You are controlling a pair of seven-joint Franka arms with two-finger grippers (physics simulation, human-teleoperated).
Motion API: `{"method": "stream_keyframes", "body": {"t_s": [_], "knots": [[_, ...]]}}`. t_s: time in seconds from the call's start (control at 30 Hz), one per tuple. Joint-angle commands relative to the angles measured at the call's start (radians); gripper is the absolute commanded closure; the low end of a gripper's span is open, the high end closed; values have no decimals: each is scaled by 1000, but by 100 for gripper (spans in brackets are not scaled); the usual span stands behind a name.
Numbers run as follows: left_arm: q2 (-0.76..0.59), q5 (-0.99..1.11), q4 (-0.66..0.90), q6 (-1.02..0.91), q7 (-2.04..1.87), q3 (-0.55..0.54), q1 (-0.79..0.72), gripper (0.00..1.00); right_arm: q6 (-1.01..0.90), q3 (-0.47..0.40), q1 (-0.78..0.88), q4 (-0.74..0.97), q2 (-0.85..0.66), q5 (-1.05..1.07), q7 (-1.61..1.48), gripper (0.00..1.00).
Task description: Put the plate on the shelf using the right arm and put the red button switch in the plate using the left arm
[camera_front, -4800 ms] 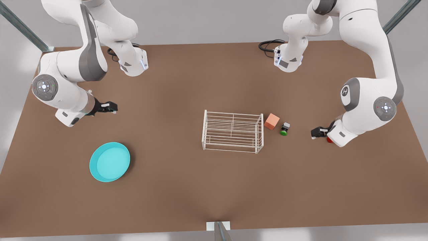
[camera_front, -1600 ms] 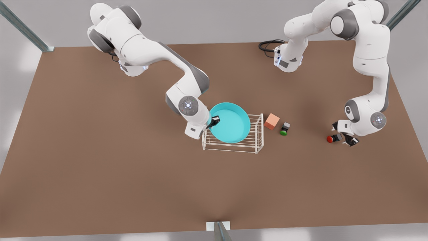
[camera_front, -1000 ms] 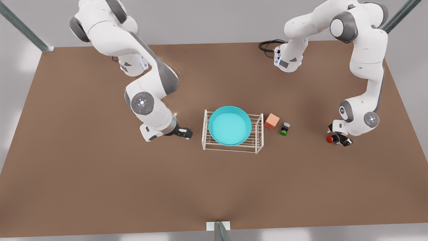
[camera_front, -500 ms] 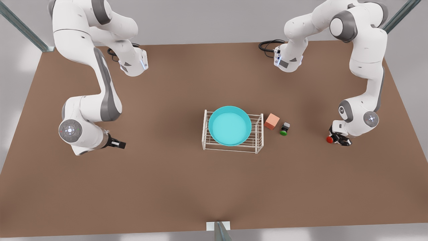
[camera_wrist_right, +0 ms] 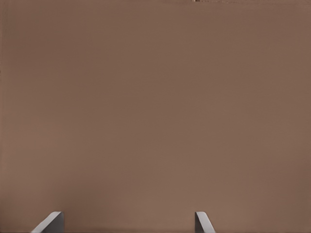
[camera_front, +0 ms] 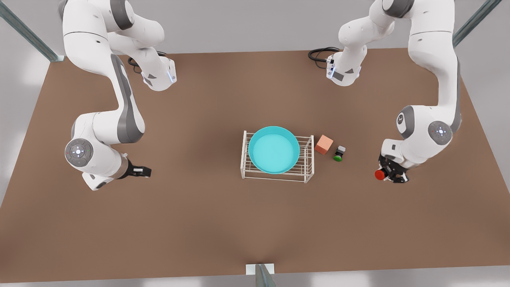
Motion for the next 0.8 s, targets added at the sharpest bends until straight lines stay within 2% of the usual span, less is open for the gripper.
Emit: {"method": "stream_keyframes", "body": {"t_s": [0.0,0.1,0.2,0.33,0.43,0.57,0.77], "knots": [[-3,-3,64,-310,-658,-88,0,56,2,-1,-1,0,-1,3,-154,0],[2,-3,114,-347,-940,-196,-42,56,2,-1,1,0,2,4,-152,0],[24,3,196,-385,-1250,-199,-199,56,0,-1,2,0,4,9,-152,0],[60,-3,274,-387,-1514,-199,-323,57,-3,0,2,0,4,9,-155,0],[126,3,351,-385,-1654,-199,-406,57,-15,0,2,0,4,9,-157,0],[281,56,475,-368,-1798,-196,-512,57,-29,0,2,0,4,9,-155,0],[343,160,464,-355,-1807,-192,-538,57,-29,0,2,0,5,10,-155,0]]}}
